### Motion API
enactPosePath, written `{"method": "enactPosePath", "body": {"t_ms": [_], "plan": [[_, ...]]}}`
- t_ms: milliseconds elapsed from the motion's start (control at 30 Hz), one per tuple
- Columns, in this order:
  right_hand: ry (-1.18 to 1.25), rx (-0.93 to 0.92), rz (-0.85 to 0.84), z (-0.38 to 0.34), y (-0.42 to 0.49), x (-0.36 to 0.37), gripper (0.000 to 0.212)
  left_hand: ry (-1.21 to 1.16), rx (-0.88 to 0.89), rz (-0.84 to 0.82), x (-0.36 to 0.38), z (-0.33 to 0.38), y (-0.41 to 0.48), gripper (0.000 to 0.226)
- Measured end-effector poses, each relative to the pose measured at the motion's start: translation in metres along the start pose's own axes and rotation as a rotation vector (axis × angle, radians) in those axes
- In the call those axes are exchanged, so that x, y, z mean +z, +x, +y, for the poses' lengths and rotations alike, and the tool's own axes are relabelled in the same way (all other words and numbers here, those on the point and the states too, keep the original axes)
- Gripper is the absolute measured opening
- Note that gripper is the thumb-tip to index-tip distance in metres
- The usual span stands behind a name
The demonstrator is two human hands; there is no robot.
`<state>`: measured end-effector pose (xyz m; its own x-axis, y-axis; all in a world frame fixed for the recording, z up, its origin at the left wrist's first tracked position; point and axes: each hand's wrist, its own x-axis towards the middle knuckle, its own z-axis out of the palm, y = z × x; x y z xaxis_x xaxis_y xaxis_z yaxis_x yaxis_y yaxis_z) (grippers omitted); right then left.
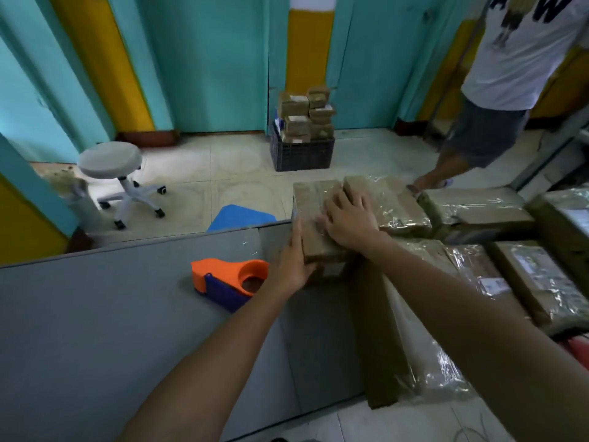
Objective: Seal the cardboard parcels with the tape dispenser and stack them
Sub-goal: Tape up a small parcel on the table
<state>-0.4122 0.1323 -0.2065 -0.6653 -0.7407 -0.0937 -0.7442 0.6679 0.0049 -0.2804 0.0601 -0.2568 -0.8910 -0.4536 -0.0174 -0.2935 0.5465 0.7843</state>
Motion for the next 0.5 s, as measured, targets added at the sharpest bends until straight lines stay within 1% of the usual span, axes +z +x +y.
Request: {"method": "enactPosePath", "body": {"t_ms": [67, 167, 233, 267, 333, 400, 500], "plan": [[-0.064, -0.008, 0.067, -0.001, -0.002, 0.007, 0.061, 0.027, -0.010, -0.018, 0.002, -0.002, 0.000, 0.114], [-0.065, 0.008, 0.058, -0.003, -0.002, 0.001, 0.061, 0.082, 0.017, -0.043, -0.007, 0.003, 0.001, 0.120], [-0.029, -0.013, 0.089, -0.008, -0.003, -0.008, 0.058, 0.161, 0.032, -0.035, -0.019, 0.003, -0.005, 0.113], [0.018, -0.044, 0.131, -0.014, -0.004, -0.014, 0.058, 0.200, 0.021, -0.013, -0.028, 0.002, -0.010, 0.105], [0.181, -0.120, 0.187, -0.035, -0.005, -0.031, 0.059, 0.202, -0.018, 0.081, -0.052, -0.007, -0.020, 0.086], [0.309, -0.201, 0.210, -0.069, -0.001, -0.049, 0.061, 0.142, -0.071, 0.234, -0.084, -0.024, -0.034, 0.070], [0.400, -0.345, 0.216, -0.136, 0.008, -0.065, 0.062, 0.131, -0.188, 0.430, -0.144, -0.053, -0.072, 0.059]]}}
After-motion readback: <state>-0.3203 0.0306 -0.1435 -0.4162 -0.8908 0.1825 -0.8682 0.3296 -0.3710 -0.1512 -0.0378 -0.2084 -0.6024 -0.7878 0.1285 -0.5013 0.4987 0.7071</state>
